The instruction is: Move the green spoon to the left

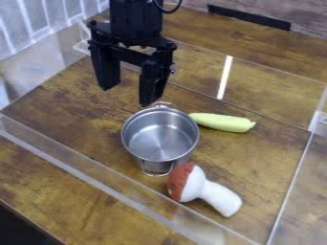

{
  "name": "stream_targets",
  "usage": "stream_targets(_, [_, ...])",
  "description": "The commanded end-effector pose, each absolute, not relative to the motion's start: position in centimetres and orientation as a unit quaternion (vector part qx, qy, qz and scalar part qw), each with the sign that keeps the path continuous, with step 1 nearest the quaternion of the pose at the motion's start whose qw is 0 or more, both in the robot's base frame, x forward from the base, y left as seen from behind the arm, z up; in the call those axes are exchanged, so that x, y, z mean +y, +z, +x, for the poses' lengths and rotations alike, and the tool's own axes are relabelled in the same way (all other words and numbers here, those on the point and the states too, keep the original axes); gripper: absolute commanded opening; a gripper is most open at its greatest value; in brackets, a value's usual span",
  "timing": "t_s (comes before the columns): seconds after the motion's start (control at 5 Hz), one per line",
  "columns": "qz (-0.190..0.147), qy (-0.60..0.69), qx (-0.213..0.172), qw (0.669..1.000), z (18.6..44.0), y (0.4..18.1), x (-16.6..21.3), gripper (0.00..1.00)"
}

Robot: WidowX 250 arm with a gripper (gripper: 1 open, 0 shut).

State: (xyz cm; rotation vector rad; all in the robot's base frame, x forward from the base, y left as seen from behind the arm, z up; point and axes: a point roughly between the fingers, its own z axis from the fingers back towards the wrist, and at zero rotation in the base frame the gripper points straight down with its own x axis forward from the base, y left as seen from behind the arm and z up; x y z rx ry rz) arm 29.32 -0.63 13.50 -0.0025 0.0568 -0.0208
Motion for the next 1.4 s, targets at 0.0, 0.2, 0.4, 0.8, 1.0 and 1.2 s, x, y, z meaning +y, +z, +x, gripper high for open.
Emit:
stream_targets(0.0, [-0.005, -0.01, 0.041, 0.999, 29.8, 12.8, -0.7, 1.0])
stream_targets(0.2, [0.012, -0.134, 0.033, 0.99, 31.8, 12.1, -1.6, 1.0])
stream_targets(0.4, [0.029, -0.256, 0.021, 0.966, 33.5, 11.6, -3.2, 1.0])
stream_targets(0.8, [0.053, -0.452, -0.015, 0.89, 36.3, 11.1, -5.5, 1.0])
stream_targets(1.0, [0.061, -0.507, -0.028, 0.859, 37.5, 9.6, -6.4, 1.0])
stream_targets(1.2, [0.065, -0.542, -0.04, 0.837, 39.0, 7.9, -7.3, 1.0])
